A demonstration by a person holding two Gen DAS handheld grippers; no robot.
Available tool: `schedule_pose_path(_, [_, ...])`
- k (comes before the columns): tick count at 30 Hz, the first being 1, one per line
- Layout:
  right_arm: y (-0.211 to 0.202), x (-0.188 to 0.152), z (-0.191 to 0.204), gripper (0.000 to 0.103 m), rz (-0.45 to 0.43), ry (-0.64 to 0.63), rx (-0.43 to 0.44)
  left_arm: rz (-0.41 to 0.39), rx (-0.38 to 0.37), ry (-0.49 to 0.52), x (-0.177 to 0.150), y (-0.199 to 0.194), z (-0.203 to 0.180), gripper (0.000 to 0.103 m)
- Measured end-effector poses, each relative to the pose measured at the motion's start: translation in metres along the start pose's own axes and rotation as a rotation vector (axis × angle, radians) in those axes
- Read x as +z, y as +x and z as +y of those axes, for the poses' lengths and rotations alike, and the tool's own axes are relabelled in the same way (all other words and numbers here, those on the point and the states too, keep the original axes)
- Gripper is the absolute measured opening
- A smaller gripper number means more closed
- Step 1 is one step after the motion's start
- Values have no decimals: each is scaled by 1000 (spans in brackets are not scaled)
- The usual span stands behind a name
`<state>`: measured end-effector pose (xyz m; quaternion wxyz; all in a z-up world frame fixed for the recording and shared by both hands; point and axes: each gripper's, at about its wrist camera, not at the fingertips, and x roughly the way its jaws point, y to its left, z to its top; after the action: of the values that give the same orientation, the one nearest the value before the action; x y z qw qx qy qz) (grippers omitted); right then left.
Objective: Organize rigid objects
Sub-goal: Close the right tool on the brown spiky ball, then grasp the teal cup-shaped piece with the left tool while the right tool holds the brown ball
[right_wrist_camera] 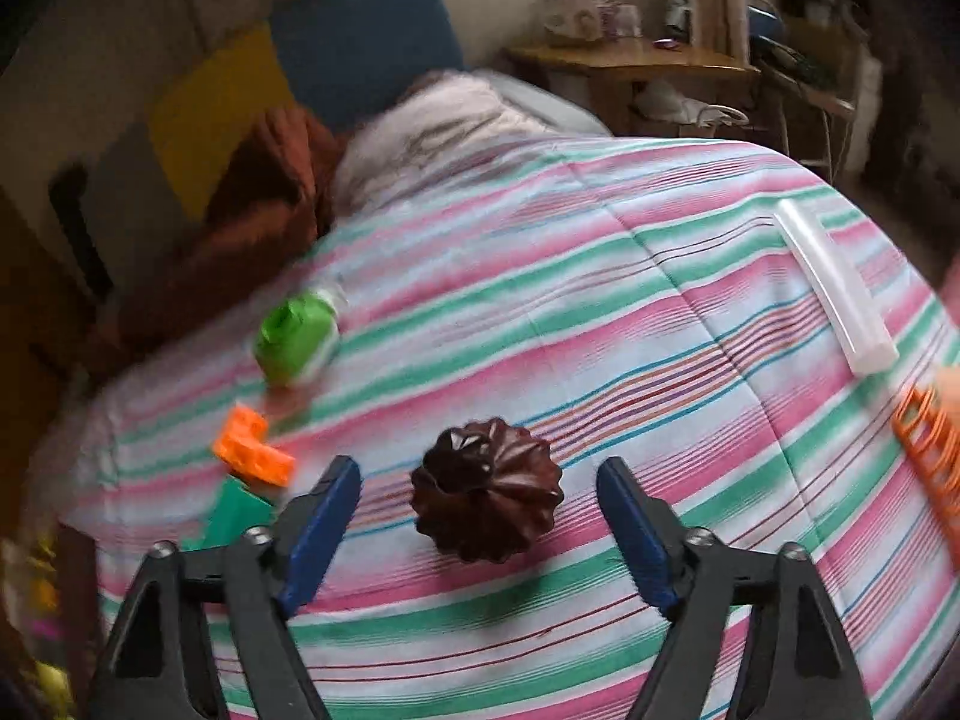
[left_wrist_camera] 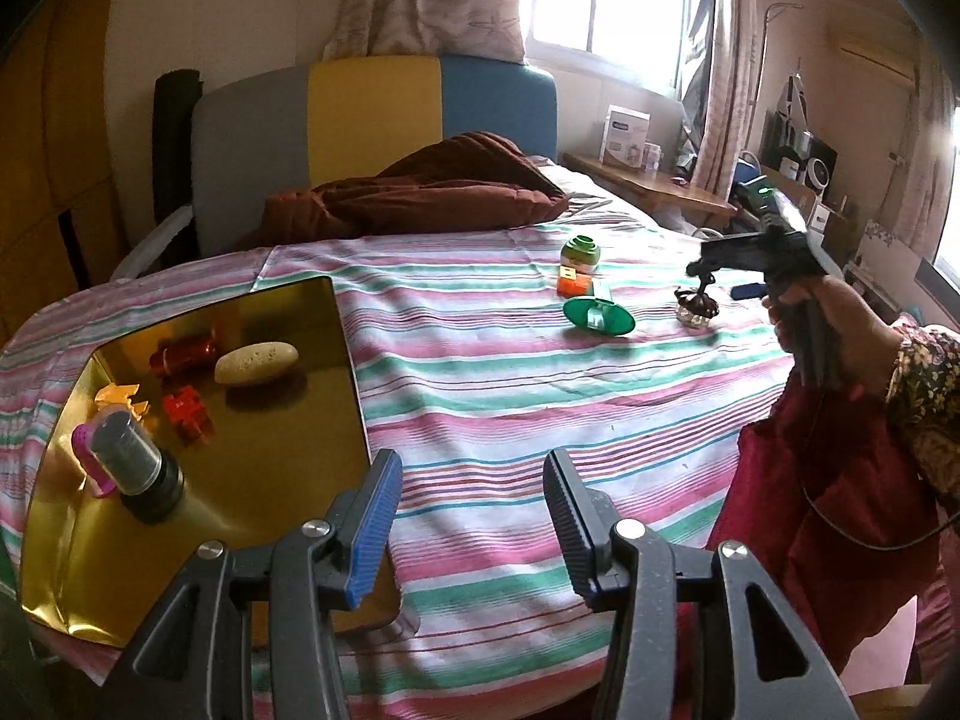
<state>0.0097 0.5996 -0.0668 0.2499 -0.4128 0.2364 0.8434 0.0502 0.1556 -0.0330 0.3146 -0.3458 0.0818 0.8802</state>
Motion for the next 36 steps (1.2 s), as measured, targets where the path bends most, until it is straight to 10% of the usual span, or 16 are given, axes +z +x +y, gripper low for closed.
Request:
schedule_pose_path(18, [12,8,7,24,-15,-89,-9,29,-99,48,42,32,-53,49])
schedule_pose_path(36, [6,0,7,24,50,-48,62,193,-85,138,121,171,-119,53])
